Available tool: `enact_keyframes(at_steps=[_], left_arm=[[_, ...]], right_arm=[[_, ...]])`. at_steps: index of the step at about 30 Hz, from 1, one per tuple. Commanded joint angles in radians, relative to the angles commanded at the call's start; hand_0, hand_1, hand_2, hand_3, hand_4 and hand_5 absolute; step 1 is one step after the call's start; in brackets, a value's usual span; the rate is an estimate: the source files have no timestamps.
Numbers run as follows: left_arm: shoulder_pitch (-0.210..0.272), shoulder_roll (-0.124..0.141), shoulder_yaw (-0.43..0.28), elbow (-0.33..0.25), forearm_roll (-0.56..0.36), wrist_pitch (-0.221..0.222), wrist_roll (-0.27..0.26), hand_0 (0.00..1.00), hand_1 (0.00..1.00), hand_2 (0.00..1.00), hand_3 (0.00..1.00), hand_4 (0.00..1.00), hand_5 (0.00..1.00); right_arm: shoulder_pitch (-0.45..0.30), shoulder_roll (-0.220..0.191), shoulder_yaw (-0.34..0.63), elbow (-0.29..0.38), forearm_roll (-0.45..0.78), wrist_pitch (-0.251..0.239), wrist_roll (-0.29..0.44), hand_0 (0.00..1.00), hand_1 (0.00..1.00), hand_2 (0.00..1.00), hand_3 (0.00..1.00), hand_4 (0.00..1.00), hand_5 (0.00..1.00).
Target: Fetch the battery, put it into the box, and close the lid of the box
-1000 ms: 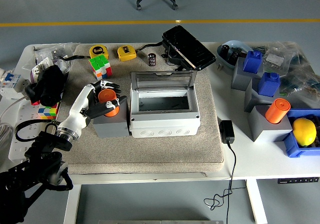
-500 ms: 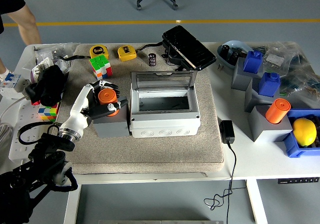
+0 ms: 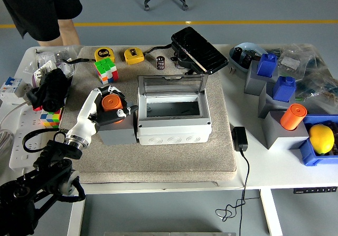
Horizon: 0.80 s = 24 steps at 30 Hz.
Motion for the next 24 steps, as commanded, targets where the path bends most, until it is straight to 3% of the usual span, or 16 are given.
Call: enact_keyframes(at_steps=[1,2,8,9,15,20,24], left_arm=[[0.000,-0.001,0.001,0.001,-0.001,0.001,-0.001,0.254,0.314,0.312,0.286,0.969,0.002],[0.000,-0.002,0.001,0.001,-0.002,0.002,-0.001,0.143,0.187,0.210,0.208,0.871,0.002],[-0.002,-0.004,0.005,-0.001,-0.003,-0.001,-0.001,0.143,0.187,0.210,0.208,0.871,0.002],[-0.002,-0.003,0.006,-0.003,0.000,-0.002,0.000,0.113,0.140,0.162,0.186,0.918,0.002],[-0.007,-0.002,0.010,-0.018,0.008,-0.004,0.005,0.107,0.113,0.135,0.174,0.899,0.002],[-0.007,-0.001,0.006,-0.060,0.033,-0.003,0.011,0.112,0.110,0.136,0.174,0.930,0.002],[-0.007,0.004,-0.005,-0.097,0.069,-0.020,0.048,0.112,0.110,0.136,0.174,0.930,0.002]], right_arm=[[0.000,0.000,0.000,0.001,0.000,0.000,0.001,0.601,0.625,0.604,0.547,0.931,0.463],[-0.001,0.001,0.000,0.001,0.000,-0.001,0.002,0.602,0.624,0.604,0.546,0.930,0.463],[-0.001,0.001,-0.003,0.001,0.001,-0.001,0.003,0.602,0.624,0.604,0.546,0.930,0.463],[-0.001,0.002,-0.004,0.000,0.002,-0.001,0.003,0.602,0.624,0.605,0.546,0.930,0.462],[0.000,0.001,-0.007,0.001,0.003,-0.002,0.004,0.599,0.624,0.603,0.546,0.930,0.461],[0.000,0.001,-0.012,0.001,0.004,-0.003,0.005,0.601,0.622,0.604,0.546,0.930,0.461],[-0.001,0.002,-0.015,0.002,0.005,-0.002,0.006,0.601,0.622,0.604,0.546,0.930,0.461]])
